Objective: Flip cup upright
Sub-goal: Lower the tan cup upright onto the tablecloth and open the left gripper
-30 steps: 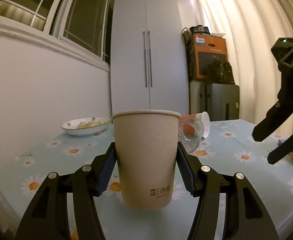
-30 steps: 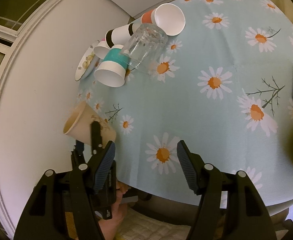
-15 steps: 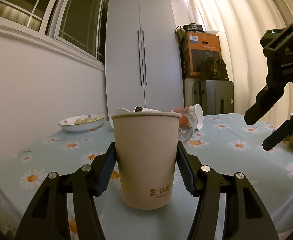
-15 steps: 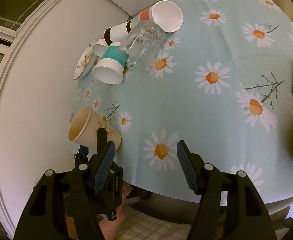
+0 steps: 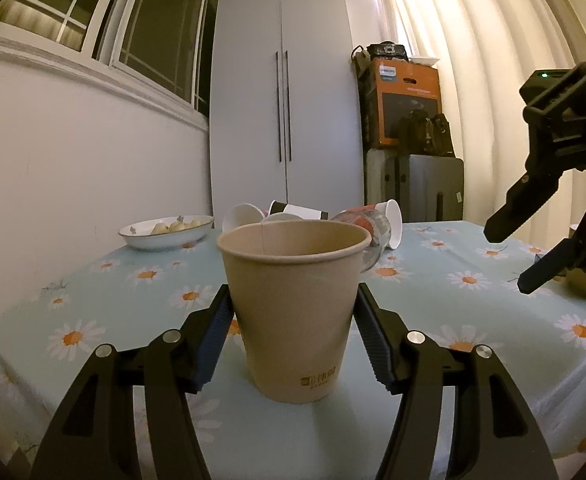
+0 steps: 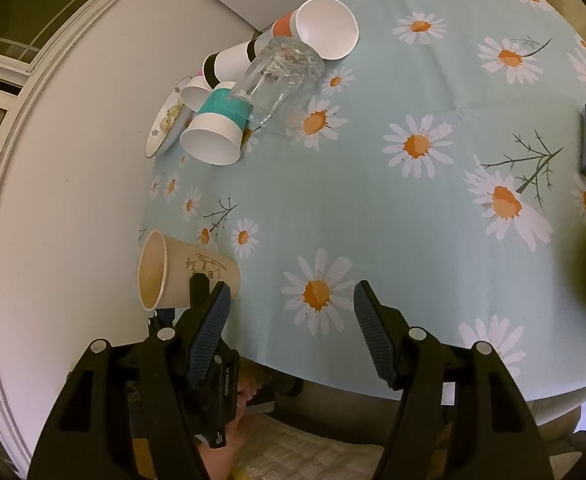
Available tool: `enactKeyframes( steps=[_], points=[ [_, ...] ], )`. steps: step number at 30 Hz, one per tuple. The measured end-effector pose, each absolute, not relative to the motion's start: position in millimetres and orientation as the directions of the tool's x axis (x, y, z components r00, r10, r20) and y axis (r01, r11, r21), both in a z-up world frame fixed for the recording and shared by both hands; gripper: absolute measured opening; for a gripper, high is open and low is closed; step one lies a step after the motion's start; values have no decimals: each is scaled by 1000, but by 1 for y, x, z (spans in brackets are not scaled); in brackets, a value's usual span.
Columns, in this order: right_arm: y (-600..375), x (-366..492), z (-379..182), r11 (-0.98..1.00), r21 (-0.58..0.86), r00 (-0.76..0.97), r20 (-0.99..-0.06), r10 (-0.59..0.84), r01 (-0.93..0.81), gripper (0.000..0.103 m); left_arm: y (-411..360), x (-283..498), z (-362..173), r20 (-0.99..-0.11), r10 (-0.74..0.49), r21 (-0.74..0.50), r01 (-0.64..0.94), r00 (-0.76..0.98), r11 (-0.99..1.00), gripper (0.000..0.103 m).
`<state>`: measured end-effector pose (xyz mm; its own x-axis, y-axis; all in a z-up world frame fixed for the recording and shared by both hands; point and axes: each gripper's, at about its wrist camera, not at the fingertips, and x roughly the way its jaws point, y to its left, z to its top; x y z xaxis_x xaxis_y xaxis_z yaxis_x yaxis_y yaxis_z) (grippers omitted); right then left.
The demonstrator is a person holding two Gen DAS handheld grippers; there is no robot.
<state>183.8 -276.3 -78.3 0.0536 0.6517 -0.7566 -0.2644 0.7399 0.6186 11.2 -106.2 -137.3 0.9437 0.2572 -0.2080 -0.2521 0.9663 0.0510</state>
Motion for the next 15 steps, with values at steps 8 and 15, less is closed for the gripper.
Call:
enactKeyframes(
  steps=[8,15],
  points=[
    [-277,181,-77,737,622,51,-754,655,-264,64,-97,15,-132,-238,265,7,-271,934,963,89],
    [-279,178,-71,729,631,65,-743,666,-267,64,-94,15,-112,-254,241,-11,-252,937,968,96]
  ],
)
